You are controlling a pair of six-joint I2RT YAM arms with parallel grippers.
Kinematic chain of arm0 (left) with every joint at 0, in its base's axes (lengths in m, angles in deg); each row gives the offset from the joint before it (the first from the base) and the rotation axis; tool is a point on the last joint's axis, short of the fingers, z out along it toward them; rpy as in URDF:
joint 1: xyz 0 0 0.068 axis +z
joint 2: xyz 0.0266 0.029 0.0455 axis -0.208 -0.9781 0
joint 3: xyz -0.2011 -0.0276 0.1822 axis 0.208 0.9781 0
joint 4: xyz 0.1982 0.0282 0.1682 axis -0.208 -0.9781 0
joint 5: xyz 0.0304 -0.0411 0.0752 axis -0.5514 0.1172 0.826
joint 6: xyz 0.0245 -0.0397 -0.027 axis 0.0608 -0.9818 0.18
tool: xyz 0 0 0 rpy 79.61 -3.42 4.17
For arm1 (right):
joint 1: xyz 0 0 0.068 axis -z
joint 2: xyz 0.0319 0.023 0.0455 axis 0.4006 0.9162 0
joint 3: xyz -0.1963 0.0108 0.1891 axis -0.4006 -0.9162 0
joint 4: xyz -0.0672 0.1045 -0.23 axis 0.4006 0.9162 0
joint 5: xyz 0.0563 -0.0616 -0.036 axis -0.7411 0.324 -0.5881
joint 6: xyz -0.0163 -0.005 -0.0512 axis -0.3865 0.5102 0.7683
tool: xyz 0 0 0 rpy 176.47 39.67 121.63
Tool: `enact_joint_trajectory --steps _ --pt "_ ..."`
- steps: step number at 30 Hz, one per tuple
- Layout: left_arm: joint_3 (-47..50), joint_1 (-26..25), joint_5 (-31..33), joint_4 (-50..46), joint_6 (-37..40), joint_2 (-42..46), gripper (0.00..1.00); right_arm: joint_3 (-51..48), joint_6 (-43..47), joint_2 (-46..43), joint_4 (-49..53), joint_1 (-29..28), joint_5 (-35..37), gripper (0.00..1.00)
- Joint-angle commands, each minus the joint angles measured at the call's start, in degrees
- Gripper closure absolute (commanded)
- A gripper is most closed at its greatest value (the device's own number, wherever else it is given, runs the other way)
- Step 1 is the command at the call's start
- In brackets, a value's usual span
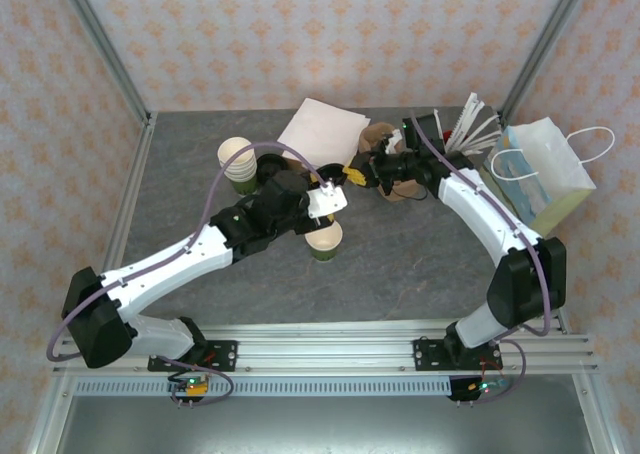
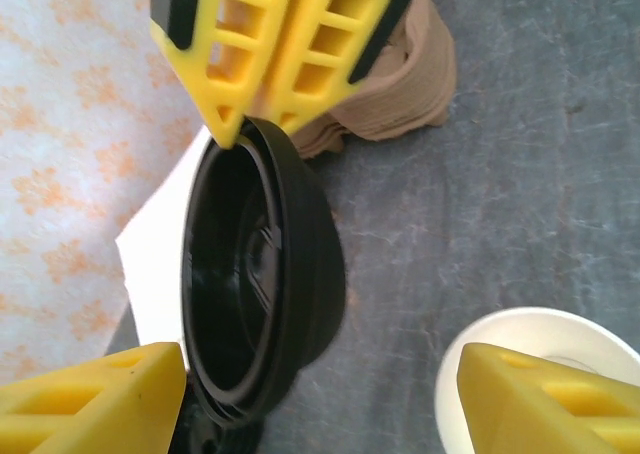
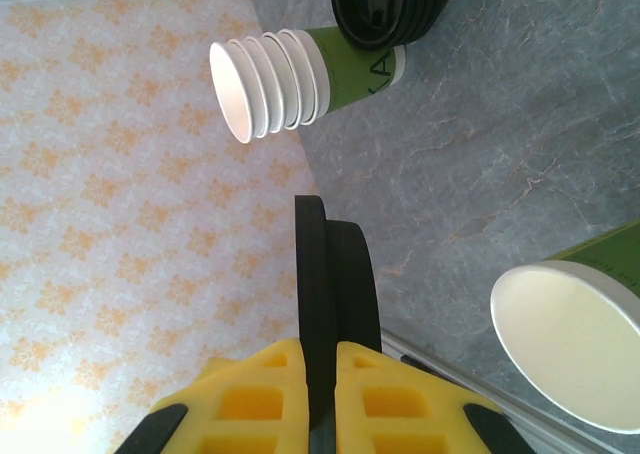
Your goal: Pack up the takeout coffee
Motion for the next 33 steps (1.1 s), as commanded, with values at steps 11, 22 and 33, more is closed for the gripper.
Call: enact_joint_trajectory --steps 11,22,33 --pt "-1.20 -0.45 3.56 6.55 8.29 -4.39 0.55 -1.04 -4.23 -2.54 -0.37 -0.16 -1.70 0.89" --pt "-1.54 -0.38 0.66 5.60 1.10 -4.03 0.79 -1.50 -4.64 -2.92 -1.22 -0.09 -0.33 0.75" --pt "1.78 6.31 -14.20 11.39 -25.25 2.01 0.80 -5.61 3.89 -10.66 0.07 2.85 11.75 0.43"
